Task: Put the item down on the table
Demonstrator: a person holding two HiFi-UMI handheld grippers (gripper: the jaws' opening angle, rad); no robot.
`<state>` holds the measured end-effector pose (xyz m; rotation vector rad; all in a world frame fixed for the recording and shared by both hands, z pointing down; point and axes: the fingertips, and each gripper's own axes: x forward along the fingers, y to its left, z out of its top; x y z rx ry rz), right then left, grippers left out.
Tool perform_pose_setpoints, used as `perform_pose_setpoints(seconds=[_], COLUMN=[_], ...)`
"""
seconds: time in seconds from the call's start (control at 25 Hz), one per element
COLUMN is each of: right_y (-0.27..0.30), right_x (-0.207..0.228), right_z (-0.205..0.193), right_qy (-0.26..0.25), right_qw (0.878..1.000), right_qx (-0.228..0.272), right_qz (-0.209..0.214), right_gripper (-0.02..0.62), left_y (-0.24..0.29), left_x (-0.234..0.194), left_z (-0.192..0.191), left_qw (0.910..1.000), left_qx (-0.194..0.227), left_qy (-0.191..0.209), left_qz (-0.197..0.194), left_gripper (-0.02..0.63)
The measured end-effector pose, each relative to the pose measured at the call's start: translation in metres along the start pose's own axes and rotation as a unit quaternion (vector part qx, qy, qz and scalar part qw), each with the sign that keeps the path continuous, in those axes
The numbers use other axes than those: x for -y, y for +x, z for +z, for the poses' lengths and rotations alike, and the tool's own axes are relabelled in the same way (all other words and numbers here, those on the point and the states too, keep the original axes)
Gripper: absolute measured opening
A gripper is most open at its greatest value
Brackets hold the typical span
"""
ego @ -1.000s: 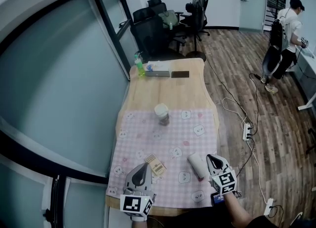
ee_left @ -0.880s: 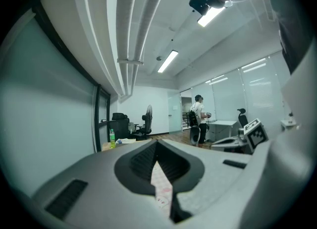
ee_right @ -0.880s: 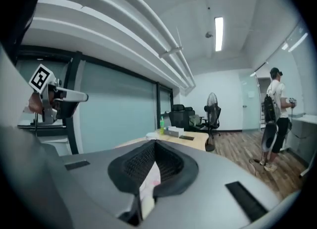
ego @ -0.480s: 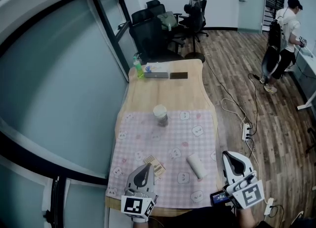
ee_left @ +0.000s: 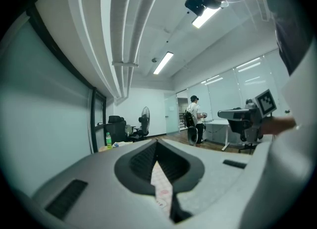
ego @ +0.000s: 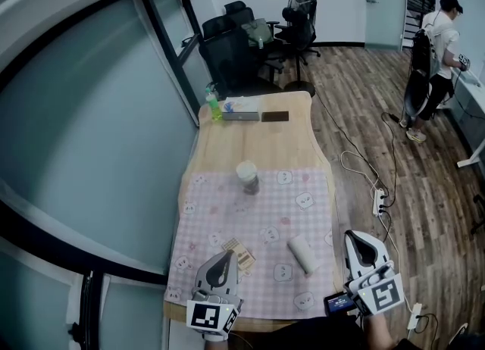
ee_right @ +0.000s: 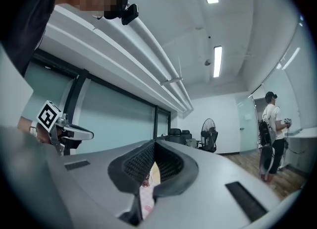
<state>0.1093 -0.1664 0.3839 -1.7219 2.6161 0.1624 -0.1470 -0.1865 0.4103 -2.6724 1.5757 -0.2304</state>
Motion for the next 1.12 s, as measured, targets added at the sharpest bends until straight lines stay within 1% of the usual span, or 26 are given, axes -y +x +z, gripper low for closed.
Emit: perform_pose_setpoints(seconds=[0.2,0.36,0.44,0.56,0.64,0.92,1.12], right_y=[-0.001,0.000,-0.002,-0.002,-0.001,-0.002,-0.003], right_x=[-0.002,-0.003,-0.002,-0.002,-0.002,-0.004,-0.007], right_z=[-0.005,-0.006,-0.007,-0.008,-0.009,-0.012,-0.016], right_qy=[-0.004,0.002,0.004,0.007,0.008,0.010,-0.014], right_qw=[1.000,1.000,1.000,1.000,1.000,1.000,0.999], right_qx=[-0.008,-0.011,-0.011,-0.016,-0.016,-0.020,-0.031], right_qz=[0.004,0.006,0.006,0.005,0.005,0.010,0.012], right_gripper=[0.017,0.016,0.017,0.016,0.017,0.017,0.017], left_y=[0.000,-0.001,-0.001,-0.002,-0.003,-0.004,-0.008], left_x=[-0.001,0.011,0.018,0.015,0.013,0.004,-0.003], left_z=[0.000,0.005,0.007,0.010,0.011,0.012,0.013], left_qw=[1.0000,0.9994,0.9993,0.9990,0.9988,0.9993,0.9987], left_qx=[0.000,0.013,0.014,0.033,0.038,0.032,0.035], left_qy=[0.005,0.021,0.018,0.022,0.023,0.019,0.015], left_qz=[0.000,-0.024,-0.030,-0.020,-0.019,0.007,0.033], left_gripper=[0.000,-0.002,0.000,0.000,-0.002,0.000,-0.002])
